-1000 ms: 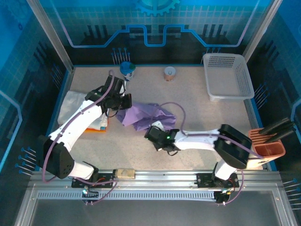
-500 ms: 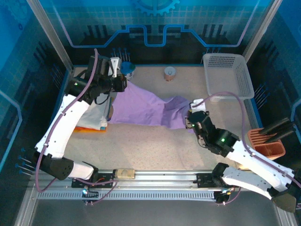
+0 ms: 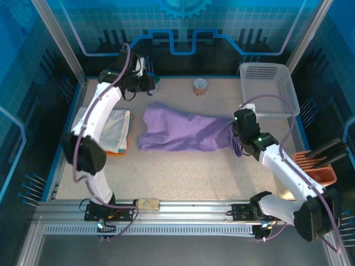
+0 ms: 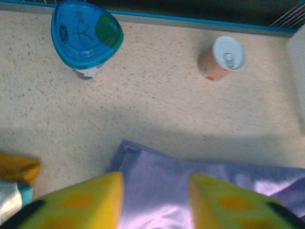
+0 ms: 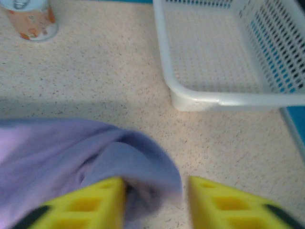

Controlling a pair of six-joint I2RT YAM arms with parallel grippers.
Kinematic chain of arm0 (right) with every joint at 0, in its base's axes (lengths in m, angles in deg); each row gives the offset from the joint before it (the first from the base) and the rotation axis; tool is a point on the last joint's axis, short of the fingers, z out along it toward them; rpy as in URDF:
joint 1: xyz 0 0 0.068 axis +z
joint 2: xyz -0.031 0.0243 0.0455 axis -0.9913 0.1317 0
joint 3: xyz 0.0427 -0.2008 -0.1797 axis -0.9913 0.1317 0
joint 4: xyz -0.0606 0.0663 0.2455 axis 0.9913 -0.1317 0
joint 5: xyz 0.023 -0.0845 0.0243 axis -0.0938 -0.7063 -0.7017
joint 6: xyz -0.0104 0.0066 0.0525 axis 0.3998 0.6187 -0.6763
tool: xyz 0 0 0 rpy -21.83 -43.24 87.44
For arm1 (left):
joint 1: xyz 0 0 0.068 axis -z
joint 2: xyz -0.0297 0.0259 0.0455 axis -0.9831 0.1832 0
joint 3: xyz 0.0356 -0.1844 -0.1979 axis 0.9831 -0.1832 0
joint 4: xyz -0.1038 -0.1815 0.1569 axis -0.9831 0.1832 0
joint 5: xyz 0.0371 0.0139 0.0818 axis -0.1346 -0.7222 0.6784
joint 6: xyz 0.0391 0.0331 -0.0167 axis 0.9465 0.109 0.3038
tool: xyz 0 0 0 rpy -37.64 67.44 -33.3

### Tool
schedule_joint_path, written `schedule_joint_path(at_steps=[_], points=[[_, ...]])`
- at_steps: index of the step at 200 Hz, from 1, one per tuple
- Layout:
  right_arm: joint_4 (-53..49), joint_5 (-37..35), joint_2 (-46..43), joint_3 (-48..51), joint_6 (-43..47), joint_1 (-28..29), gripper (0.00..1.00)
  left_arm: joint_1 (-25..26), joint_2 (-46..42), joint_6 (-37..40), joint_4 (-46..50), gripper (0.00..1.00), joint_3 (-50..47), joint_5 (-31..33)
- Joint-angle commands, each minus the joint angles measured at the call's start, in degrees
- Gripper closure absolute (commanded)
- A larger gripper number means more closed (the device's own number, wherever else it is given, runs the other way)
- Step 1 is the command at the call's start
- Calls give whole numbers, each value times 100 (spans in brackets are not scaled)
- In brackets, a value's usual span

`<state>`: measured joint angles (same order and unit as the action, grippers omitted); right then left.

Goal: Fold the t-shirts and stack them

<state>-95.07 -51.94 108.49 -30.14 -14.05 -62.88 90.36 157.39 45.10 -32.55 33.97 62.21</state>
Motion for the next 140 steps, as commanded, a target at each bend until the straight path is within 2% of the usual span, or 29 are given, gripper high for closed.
schedule_joint_path(at_steps=[1, 9, 17, 41, 63, 93, 140], points=[[-390, 880, 310, -453, -302, -255, 24, -195, 495, -109, 419, 43, 651, -198], [-474, 984, 374, -475, -294, -259, 15, -189, 517, -118, 498, 41, 602, -249], [-534, 1068, 373, -431, -317, -264, 10, -182, 401, -144, 415, 40, 321, -322], [-578, 1434, 142, -53, -506, -281, 4, -178, -347, -260, -97, 38, -1130, -447], [-646, 1851, -70, 494, -867, -286, 6, -166, -1217, -491, -444, 37, -2705, -420], [-584, 2050, 5, 1072, -1487, -402, 12, -41, -2199, -980, -862, 37, -4563, -352], [-153, 2326, 563, 1405, -2186, -1104, 17, 407, -2643, -1803, -1448, 37, -6088, -250]])
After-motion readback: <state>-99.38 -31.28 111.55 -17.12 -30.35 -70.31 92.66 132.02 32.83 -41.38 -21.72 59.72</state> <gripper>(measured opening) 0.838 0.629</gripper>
